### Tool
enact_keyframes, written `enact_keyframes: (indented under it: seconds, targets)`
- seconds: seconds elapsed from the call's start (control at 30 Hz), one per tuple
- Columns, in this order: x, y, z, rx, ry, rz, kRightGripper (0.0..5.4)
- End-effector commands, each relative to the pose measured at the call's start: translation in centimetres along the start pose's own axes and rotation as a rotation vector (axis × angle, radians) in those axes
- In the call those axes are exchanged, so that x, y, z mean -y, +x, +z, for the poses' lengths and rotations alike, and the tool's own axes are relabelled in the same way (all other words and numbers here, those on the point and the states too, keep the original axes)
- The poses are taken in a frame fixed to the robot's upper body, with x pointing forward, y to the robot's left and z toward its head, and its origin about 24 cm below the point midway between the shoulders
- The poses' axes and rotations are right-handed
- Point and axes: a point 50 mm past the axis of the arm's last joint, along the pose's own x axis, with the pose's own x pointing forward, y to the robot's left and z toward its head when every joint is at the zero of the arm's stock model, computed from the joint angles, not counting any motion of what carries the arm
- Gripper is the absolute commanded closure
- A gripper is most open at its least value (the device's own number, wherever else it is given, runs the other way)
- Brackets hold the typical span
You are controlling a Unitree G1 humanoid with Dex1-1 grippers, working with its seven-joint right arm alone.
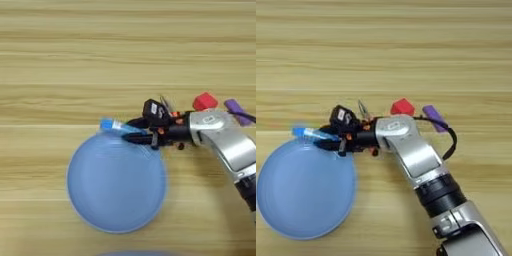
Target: Move the objects on the table
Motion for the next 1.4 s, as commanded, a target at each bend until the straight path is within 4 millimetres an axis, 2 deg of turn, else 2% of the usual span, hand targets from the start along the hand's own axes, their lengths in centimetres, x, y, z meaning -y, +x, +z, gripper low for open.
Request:
enact_keyframes:
  seconds: [0.03,0.27,0.53,0.7,1.03,1.4]
  targets:
    - [2.5,-1.3,4.4,0.115,-0.097,-0.136,4.0]
    - [5.7,-2.6,4.6,0.093,-0.053,-0.347,4.0]
    - [8.3,-4.3,3.3,0.009,-0.035,-0.519,4.0]
    - [10.0,-5.5,1.5,-0.087,0.019,-0.644,4.0]
    - [11.3,-6.1,-0.9,-0.164,0.092,-0.735,4.0]
    - [11.4,-5.8,-1.9,-0.187,0.119,-0.725,4.0]
